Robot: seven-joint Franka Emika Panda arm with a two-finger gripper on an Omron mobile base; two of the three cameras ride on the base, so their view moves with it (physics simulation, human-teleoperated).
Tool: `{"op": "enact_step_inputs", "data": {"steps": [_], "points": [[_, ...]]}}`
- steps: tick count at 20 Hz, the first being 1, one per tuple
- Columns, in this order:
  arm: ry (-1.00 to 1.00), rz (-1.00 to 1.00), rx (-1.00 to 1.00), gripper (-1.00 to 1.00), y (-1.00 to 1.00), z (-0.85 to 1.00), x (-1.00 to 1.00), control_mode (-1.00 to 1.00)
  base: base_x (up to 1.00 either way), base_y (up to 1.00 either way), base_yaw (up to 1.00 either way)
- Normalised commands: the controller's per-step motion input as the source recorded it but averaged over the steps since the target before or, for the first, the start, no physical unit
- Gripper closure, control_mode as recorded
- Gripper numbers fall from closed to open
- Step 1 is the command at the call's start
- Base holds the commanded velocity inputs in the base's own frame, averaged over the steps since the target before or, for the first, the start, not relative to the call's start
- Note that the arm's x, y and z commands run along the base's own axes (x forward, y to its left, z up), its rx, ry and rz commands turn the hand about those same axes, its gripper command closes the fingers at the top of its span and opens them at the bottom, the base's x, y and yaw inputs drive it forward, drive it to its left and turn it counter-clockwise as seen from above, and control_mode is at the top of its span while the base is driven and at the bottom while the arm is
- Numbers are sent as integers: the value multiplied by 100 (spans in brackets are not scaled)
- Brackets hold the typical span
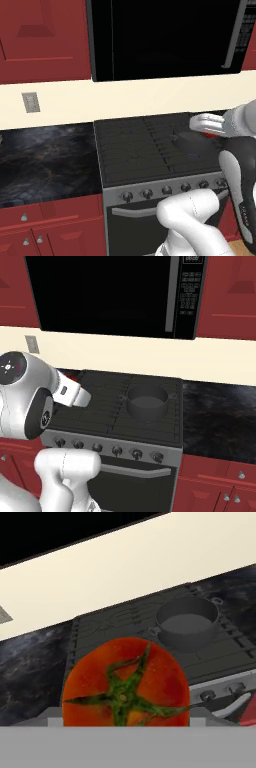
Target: Turn on the burner for the pot on the stove. Wait thirty seconds for the pot to heat up. Then add the tomato to the pot.
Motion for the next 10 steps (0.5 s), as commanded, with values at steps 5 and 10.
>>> {"op": "enact_step_inputs", "data": {"steps": [5, 10], "points": [[0, -9, 0, 100, -91, -3, -8, -100, 0, 0, 0], [0, -14, -4, 100, -26, -9, 4, -100, 0, 0, 0]]}}
